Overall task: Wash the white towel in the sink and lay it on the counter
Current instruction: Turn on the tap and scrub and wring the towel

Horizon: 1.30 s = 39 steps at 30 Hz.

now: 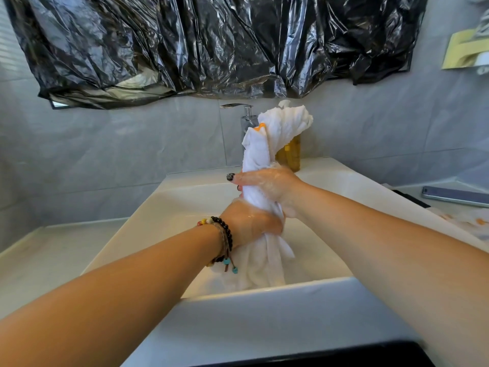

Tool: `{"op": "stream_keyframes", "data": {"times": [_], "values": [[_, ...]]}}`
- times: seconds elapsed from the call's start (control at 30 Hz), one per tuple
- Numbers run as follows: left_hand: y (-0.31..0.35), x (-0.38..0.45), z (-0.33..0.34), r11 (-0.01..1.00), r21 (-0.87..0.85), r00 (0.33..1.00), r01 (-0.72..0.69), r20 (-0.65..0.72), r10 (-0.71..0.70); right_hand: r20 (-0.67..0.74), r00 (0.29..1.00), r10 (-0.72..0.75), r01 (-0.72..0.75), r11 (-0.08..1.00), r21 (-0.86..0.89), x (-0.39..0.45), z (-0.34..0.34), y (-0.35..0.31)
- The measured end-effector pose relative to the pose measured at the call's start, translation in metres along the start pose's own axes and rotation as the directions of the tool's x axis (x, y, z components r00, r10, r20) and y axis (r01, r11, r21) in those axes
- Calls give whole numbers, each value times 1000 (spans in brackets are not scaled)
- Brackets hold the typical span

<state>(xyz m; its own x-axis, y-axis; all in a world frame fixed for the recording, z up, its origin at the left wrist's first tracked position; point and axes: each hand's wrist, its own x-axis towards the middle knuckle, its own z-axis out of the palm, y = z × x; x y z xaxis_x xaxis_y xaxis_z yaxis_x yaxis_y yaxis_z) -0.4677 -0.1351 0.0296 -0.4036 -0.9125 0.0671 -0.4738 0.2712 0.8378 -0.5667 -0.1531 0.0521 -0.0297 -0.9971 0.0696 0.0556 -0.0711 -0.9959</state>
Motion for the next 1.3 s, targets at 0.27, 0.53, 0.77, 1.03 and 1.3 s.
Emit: {"op": "stream_keyframes", "data": {"times": [0.27,0.53,0.77,1.03,1.3], "values": [[8,0,5,894,448,1000,3,14,-11,-221,975,38,-81,978,-190,-4,13,-4],[4,8,9,815,573,993,91,-116,-30,-290,954,73,-135,970,-203,-11,14,-9],[-3,11,9,834,551,993,24,-112,46,-333,943,27,-98,975,-198,-9,17,-4],[-13,9,-14,969,-106,971,222,111,-210,-183,982,45,-72,987,-145,-6,12,-6],[-17,14,-44,861,-485,987,154,108,-115,-116,966,-230,152,873,-463,10,6,-7]]}}
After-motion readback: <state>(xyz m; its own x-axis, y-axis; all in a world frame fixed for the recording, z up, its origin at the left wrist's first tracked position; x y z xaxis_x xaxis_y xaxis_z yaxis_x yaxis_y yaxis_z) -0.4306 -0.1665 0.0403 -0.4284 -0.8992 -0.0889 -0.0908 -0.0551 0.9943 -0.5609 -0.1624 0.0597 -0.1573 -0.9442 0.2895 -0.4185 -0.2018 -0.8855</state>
